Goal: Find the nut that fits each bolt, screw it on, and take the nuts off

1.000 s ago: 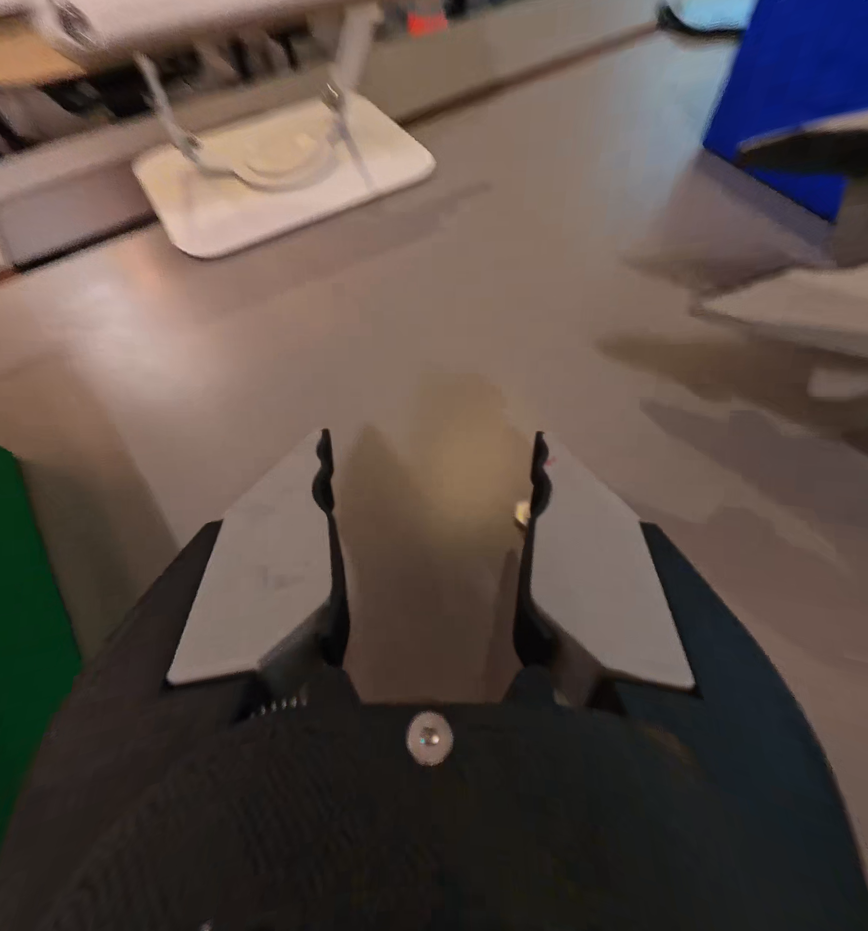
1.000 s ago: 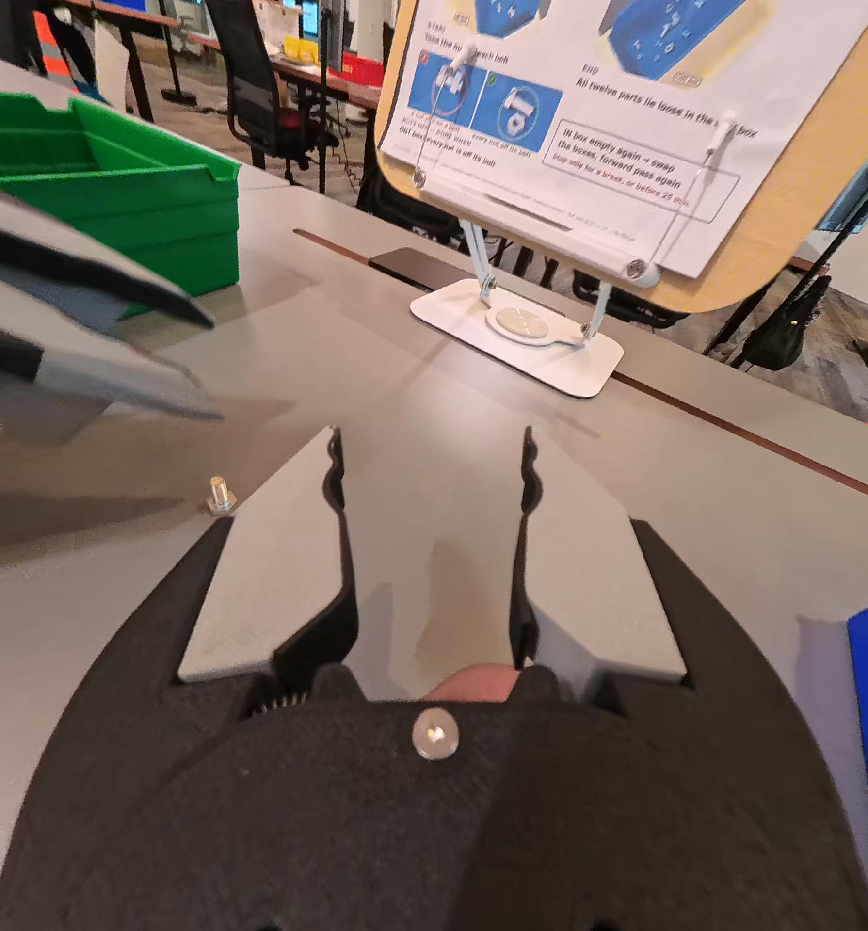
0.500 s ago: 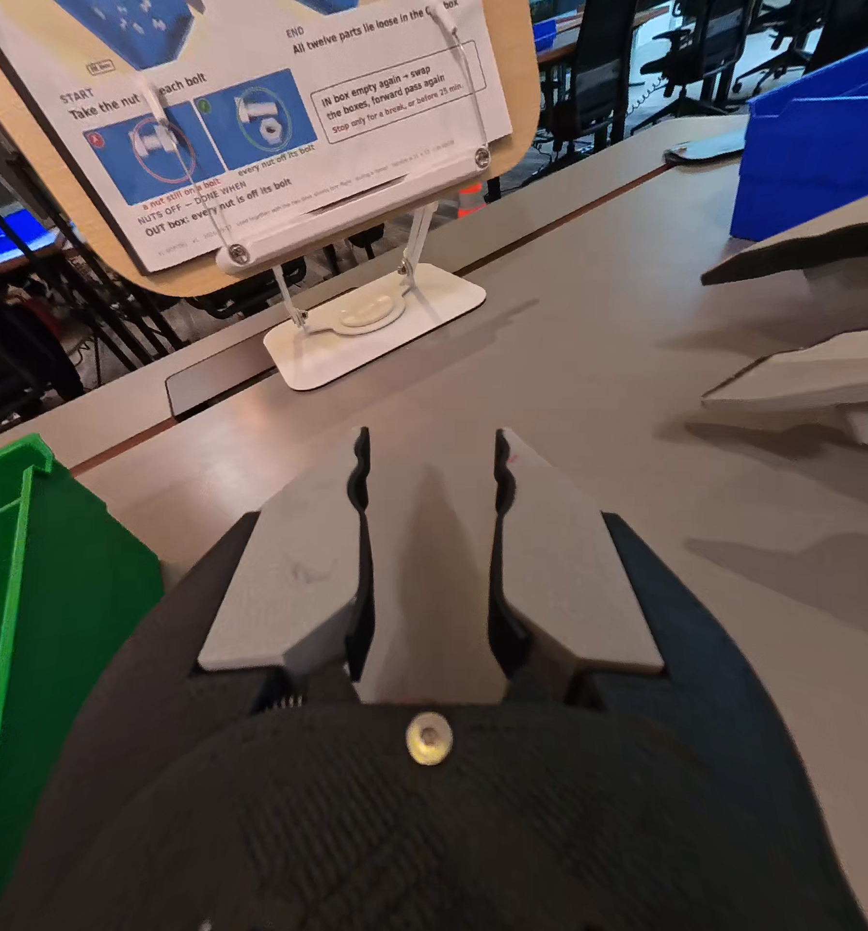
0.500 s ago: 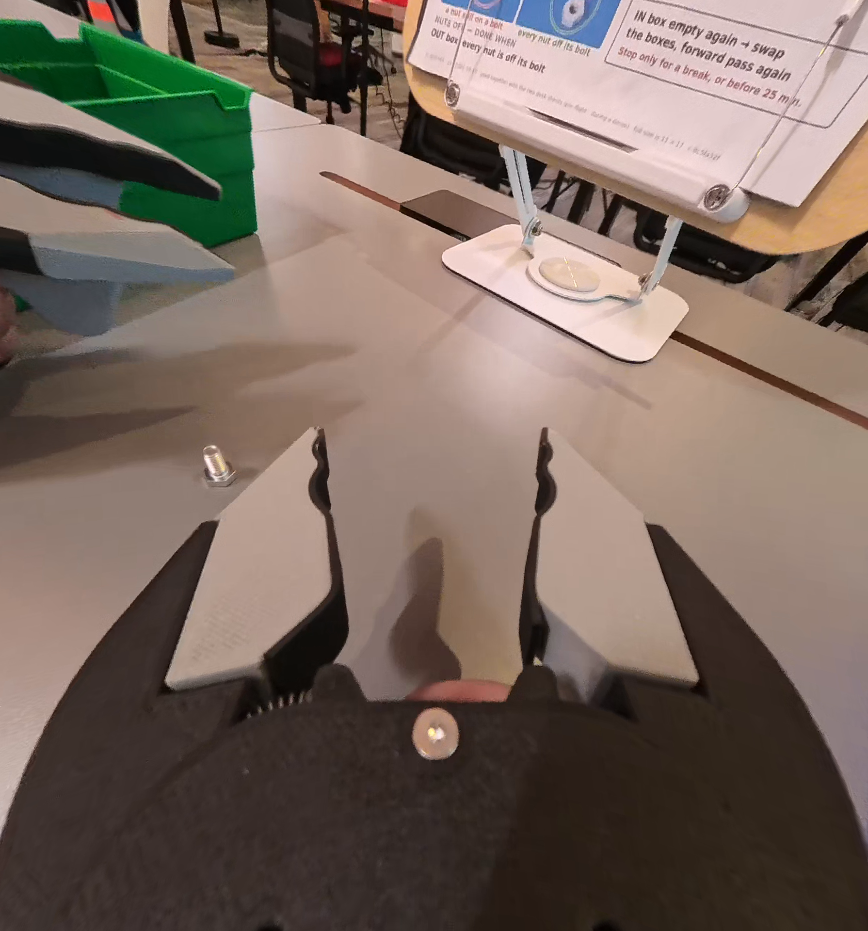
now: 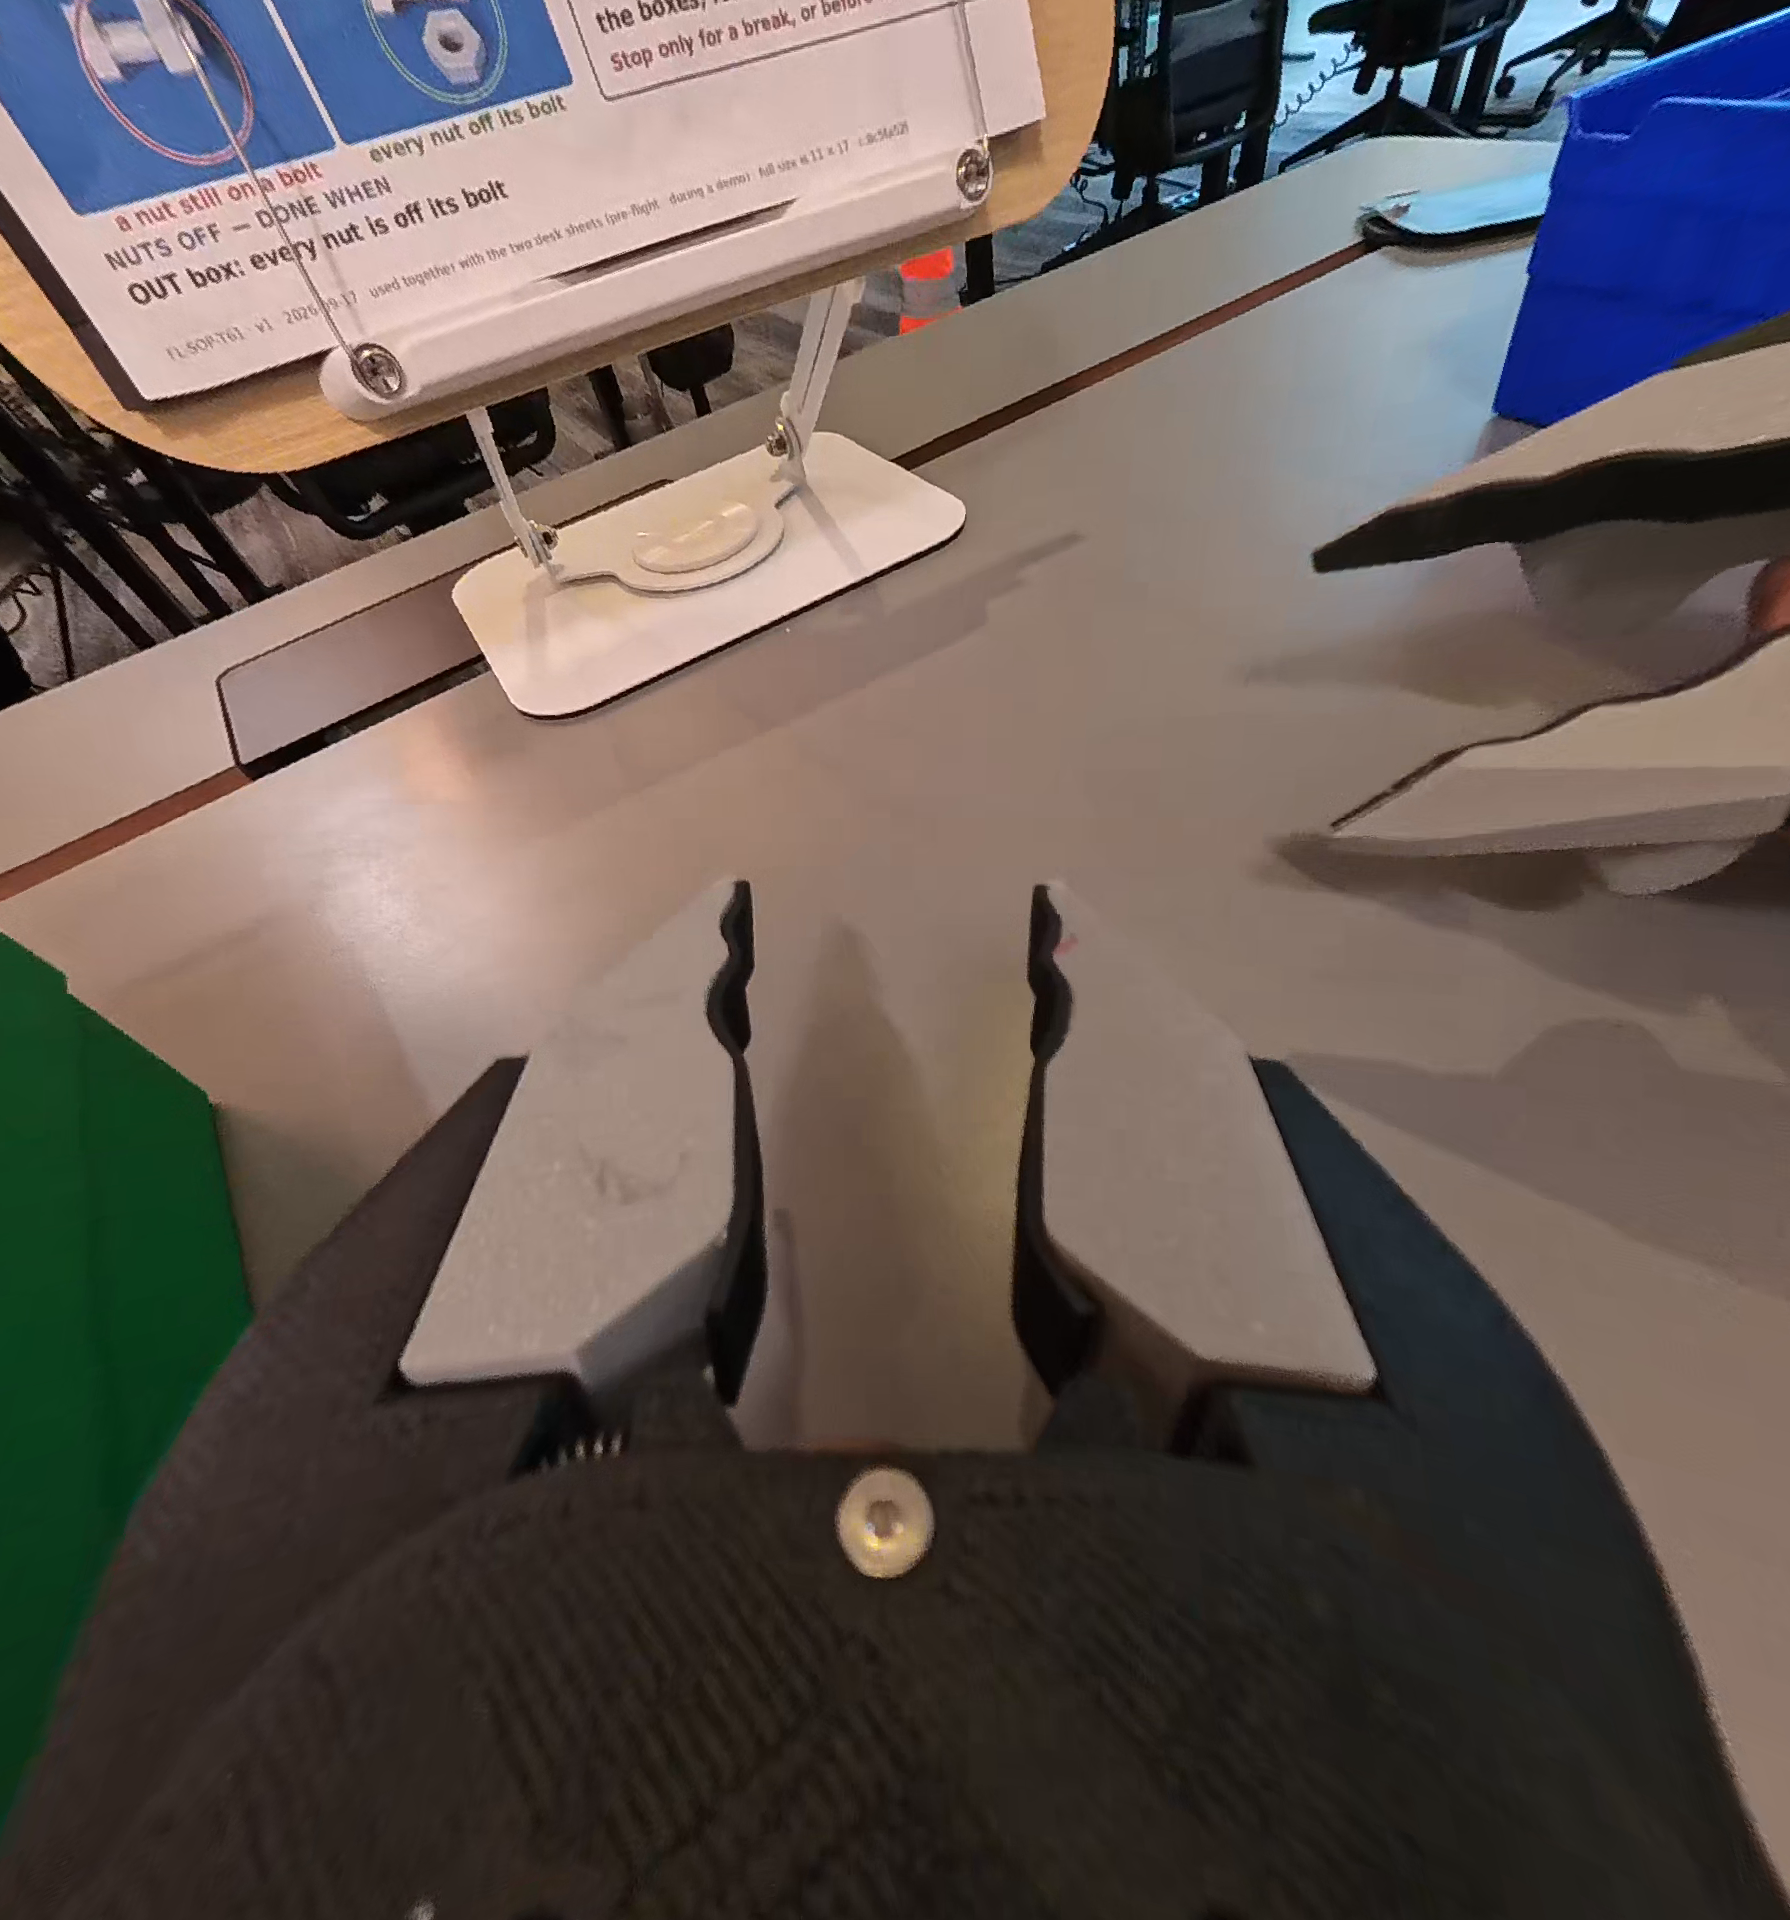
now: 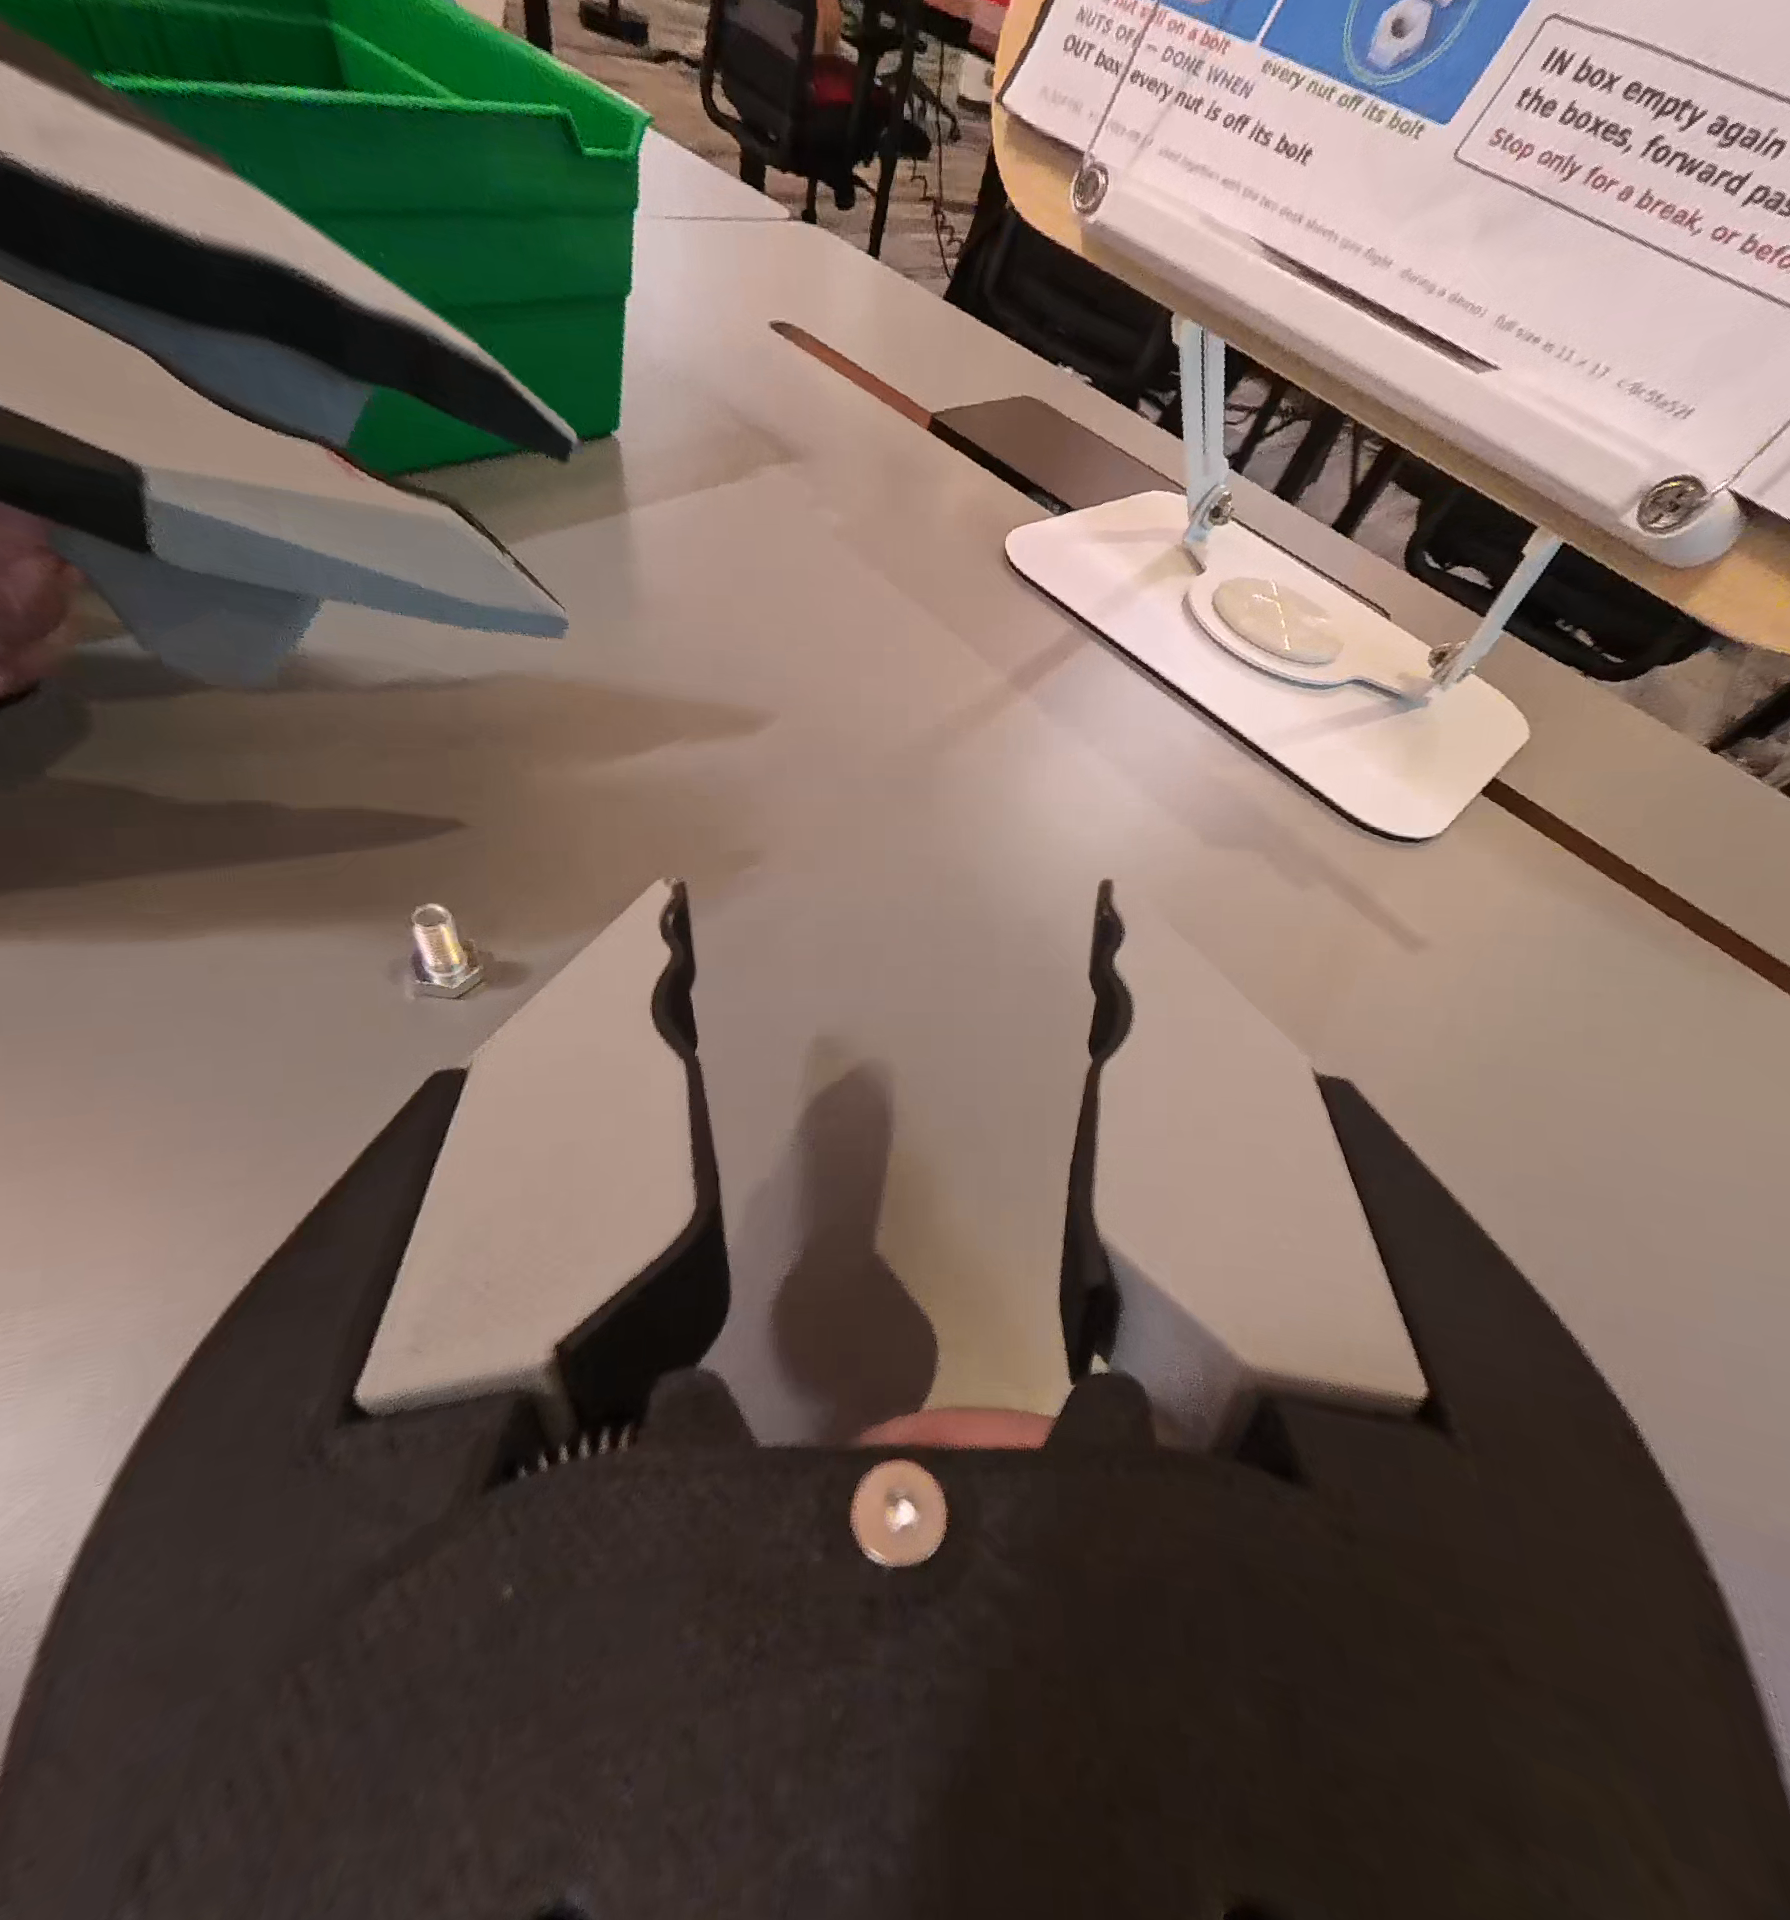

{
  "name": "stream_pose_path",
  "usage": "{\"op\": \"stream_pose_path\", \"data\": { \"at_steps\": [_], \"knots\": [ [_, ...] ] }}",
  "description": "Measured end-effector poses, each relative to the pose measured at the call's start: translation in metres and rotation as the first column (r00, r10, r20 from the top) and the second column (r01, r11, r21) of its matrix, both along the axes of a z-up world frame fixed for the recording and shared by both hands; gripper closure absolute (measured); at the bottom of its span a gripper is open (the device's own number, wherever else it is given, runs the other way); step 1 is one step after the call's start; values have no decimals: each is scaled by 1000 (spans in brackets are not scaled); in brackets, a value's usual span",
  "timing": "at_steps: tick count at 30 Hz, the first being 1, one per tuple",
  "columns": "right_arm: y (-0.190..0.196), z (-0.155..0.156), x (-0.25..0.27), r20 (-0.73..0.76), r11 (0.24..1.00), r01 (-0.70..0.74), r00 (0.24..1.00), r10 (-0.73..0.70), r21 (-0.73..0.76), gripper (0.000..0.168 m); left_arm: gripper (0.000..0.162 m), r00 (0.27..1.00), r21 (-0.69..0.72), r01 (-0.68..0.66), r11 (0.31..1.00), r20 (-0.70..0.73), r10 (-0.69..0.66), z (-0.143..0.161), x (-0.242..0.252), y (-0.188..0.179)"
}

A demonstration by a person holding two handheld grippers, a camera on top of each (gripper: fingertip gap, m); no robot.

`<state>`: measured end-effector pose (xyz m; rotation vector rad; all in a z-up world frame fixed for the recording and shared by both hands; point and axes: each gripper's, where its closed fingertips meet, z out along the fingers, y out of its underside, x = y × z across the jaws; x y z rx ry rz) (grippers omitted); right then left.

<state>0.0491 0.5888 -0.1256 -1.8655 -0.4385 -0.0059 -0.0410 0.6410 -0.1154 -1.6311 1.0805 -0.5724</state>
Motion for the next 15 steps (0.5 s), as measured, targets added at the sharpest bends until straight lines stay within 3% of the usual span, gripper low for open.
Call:
{"op": "stream_pose_path", "data": {
  "at_steps": [9,15],
  "knots": [
    [-6,-1,0,-65,1000,-7,998,5,-20,96,110,1000,-22,-2,1000,-7,2,-6,-3,-5],
    [-4,-2,4,-92,1000,8,996,-10,-30,97,110,998,-29,-8,1000,60,10,4,-7,-11]
  ]
}}
